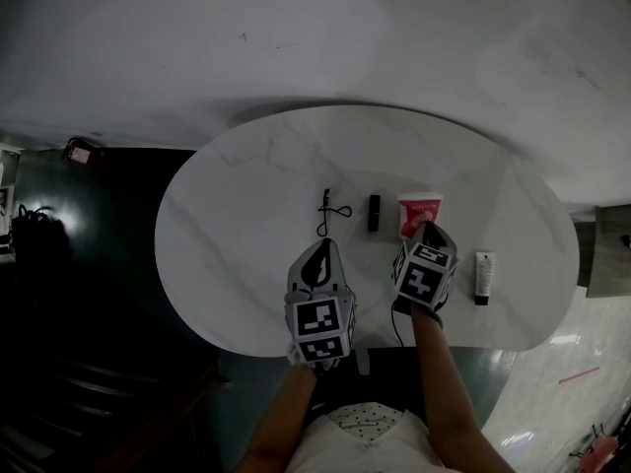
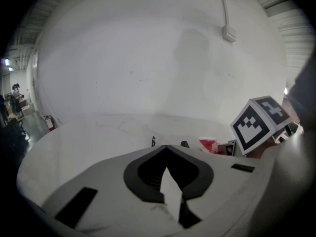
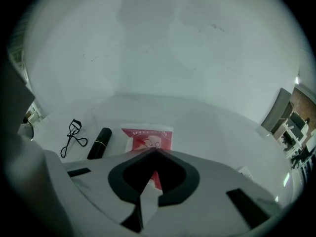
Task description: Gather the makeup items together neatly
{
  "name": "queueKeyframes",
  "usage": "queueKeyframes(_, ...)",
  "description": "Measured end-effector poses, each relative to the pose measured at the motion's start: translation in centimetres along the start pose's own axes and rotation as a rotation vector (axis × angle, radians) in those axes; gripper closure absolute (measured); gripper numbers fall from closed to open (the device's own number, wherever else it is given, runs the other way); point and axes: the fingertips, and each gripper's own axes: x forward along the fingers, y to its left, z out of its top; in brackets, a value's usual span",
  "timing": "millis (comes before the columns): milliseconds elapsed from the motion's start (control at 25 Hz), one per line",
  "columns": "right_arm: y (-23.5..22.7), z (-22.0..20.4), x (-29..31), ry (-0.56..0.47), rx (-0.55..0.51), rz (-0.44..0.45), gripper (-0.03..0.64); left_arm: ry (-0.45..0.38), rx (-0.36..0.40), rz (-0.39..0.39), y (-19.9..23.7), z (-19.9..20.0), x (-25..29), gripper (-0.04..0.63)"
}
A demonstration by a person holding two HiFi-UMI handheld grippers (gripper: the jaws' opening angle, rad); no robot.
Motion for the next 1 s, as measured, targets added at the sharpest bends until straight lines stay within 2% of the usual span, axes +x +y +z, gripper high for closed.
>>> queueKeyframes(520,0.0,0.2,-0.4,-0.016,0.012,-0.011,0.566,-0.002,-0.003,0.002,0.0,0.1,-0.1,0.557)
queueKeyframes(680,-0.2,0.5,-1.1,-0.019,0.024,-0.002,0.515,-0.005,0.002,0.002,-0.1,0.2,-0.1,0.558)
queueKeyframes(1000,-2.9,1.2,-2.6,-0.049,0.036,-0.039,0.515,-0.009,0.037,-0.051,-2.6,0.7,0.2,0.558)
